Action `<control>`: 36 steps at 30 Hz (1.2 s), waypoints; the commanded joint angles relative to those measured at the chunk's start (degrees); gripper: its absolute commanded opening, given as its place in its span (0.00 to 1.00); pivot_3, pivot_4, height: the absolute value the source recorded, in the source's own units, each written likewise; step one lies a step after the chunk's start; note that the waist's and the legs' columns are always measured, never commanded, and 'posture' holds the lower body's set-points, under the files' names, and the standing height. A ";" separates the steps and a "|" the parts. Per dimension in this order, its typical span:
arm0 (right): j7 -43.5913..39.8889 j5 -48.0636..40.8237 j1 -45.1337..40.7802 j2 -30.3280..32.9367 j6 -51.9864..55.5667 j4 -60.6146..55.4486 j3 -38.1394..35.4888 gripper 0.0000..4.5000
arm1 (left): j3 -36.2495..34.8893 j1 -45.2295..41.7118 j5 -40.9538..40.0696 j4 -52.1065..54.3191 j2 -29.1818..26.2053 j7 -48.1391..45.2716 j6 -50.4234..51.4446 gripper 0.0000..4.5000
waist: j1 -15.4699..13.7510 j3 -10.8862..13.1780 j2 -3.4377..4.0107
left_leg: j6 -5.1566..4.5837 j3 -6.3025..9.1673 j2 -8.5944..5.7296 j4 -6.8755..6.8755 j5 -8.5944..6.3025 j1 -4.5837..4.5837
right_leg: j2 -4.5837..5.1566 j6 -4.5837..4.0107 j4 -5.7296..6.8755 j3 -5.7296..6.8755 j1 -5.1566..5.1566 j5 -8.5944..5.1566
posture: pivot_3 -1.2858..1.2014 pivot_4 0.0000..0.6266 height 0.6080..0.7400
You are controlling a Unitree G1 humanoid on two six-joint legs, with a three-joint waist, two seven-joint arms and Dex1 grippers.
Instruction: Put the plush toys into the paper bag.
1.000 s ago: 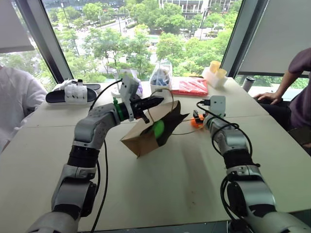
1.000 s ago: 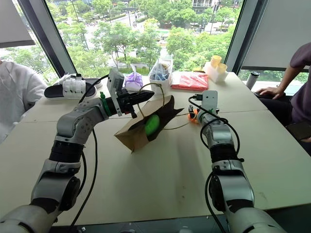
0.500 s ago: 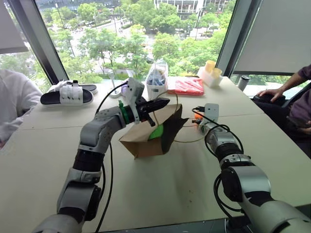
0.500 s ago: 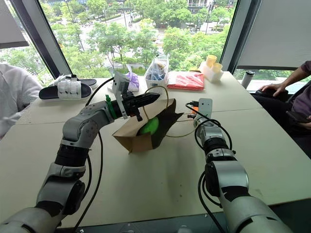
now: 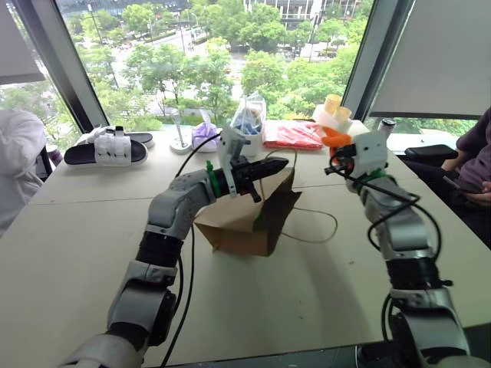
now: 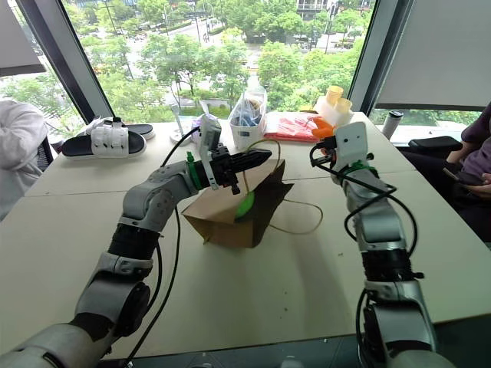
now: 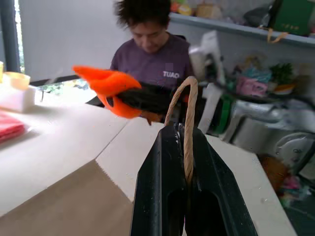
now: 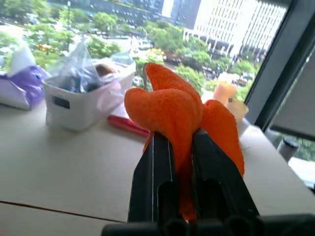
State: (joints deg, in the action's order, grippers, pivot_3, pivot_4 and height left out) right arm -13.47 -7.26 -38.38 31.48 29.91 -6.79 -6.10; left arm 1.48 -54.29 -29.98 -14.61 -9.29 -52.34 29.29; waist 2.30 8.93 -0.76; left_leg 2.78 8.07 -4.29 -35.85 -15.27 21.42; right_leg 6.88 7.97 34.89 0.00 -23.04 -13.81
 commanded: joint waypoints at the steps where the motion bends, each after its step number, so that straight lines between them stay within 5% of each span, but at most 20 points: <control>1: -7.88 -4.51 3.66 6.09 7.81 -13.24 -1.68 0.01 | 0.61 -1.80 0.23 -0.43 0.61 -2.09 -2.15 0.00 | -0.13 -0.01 -0.01 | -0.08 -0.03 0.01 -0.02 -0.04 -0.07 | 0.00 0.01 -0.09 0.00 0.07 0.00 | 0.52 0.24 1.00; 10: -20.44 -8.21 15.46 19.97 13.02 -30.06 -2.34 0.01 | 0.52 -2.35 0.50 -1.56 1.01 -3.61 -1.93 0.00 | -1.25 0.00 -0.01 | -0.51 -0.03 0.06 -0.18 -0.29 -0.07 | -0.07 0.00 -0.46 0.01 0.34 0.00 | 0.52 0.24 1.00; 27: -25.82 -8.13 24.20 23.24 12.24 -35.48 -2.04 0.01 | -1.48 -3.23 -1.74 -1.36 0.66 -3.50 1.13 0.00 | -1.83 0.02 -0.04 | -0.54 -0.02 0.06 -0.24 -0.31 -0.06 | -0.06 0.05 -0.61 0.03 0.43 0.05 | 0.52 0.24 1.00; 36: -25.67 -7.40 29.90 24.52 13.41 -32.45 -14.16 0.01 | -0.58 -2.09 -0.69 -1.09 -0.24 -3.53 1.07 0.00 | -2.24 0.03 -0.05 | -0.53 -0.03 0.05 -0.27 -0.31 -0.05 | -0.06 0.05 -0.62 0.02 0.46 0.05 | 0.52 0.24 1.00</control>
State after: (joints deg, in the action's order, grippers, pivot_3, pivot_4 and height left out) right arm -39.62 -15.50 -8.70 55.20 43.41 -38.55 -16.58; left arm 1.28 -55.90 -30.42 -17.71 -9.46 -55.80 30.73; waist 0.06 8.96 -0.80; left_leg 2.24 8.04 -4.23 -36.11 -15.57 21.37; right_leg 6.82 8.02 34.26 0.03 -22.57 -13.76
